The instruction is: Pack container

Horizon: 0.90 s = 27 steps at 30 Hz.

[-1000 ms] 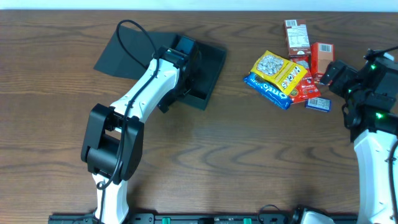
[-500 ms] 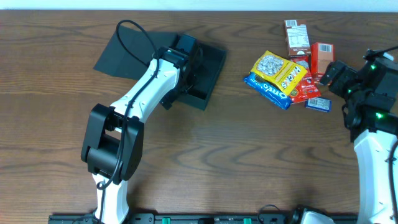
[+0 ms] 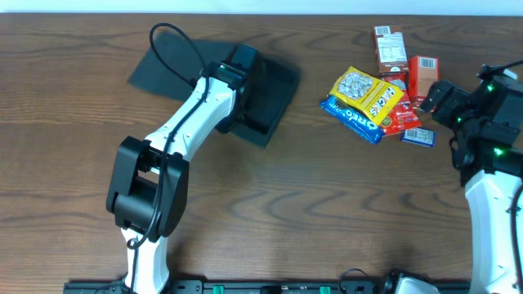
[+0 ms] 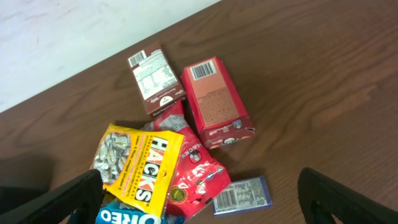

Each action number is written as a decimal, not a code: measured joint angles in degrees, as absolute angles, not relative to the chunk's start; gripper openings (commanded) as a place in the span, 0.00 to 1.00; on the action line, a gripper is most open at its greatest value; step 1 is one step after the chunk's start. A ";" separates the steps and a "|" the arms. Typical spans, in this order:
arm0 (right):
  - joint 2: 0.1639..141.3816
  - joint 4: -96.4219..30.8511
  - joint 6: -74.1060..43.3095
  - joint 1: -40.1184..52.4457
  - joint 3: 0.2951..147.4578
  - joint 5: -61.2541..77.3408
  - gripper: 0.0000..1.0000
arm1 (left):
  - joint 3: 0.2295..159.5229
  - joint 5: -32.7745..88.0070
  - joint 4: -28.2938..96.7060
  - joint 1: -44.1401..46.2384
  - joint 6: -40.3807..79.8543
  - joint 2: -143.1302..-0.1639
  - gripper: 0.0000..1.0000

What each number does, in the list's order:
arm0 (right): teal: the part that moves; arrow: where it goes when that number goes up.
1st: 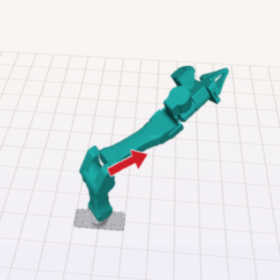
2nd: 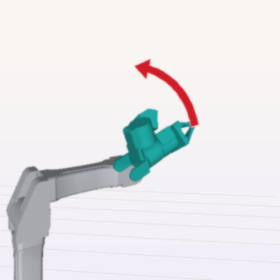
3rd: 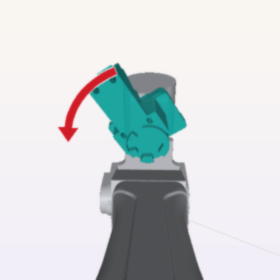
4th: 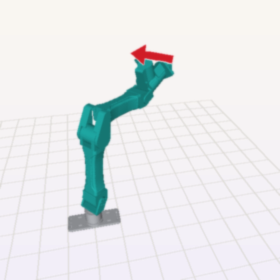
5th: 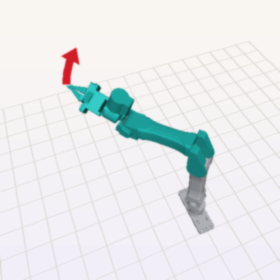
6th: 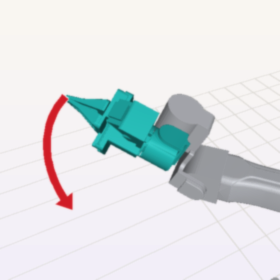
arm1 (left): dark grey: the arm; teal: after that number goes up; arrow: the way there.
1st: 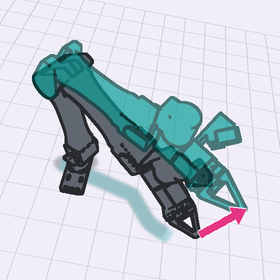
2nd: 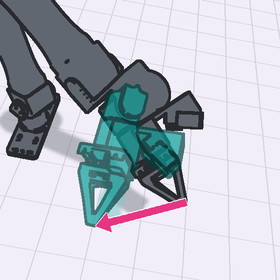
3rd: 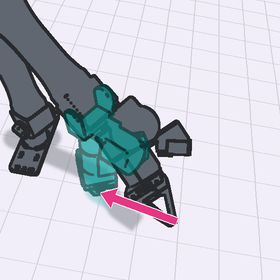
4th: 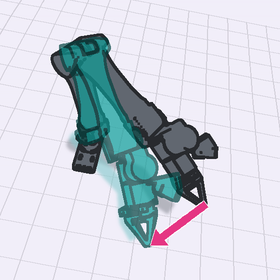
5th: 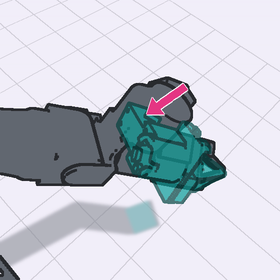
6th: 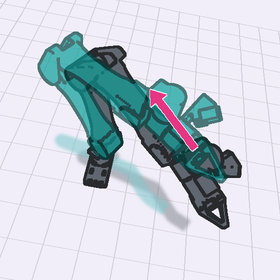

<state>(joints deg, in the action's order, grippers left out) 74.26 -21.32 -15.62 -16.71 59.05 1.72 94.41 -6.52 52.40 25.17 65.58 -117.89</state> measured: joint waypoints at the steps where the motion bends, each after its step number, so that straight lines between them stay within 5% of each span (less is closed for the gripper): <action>1: 74.26 -21.32 -15.62 -16.71 59.05 1.72 0.99 | 94.41 -6.61 52.38 25.12 65.56 -117.89 0.06; 27: 74.26 -21.32 -15.40 -16.71 59.05 1.72 0.99 | 94.41 -12.49 58.67 25.52 20.60 -117.89 0.06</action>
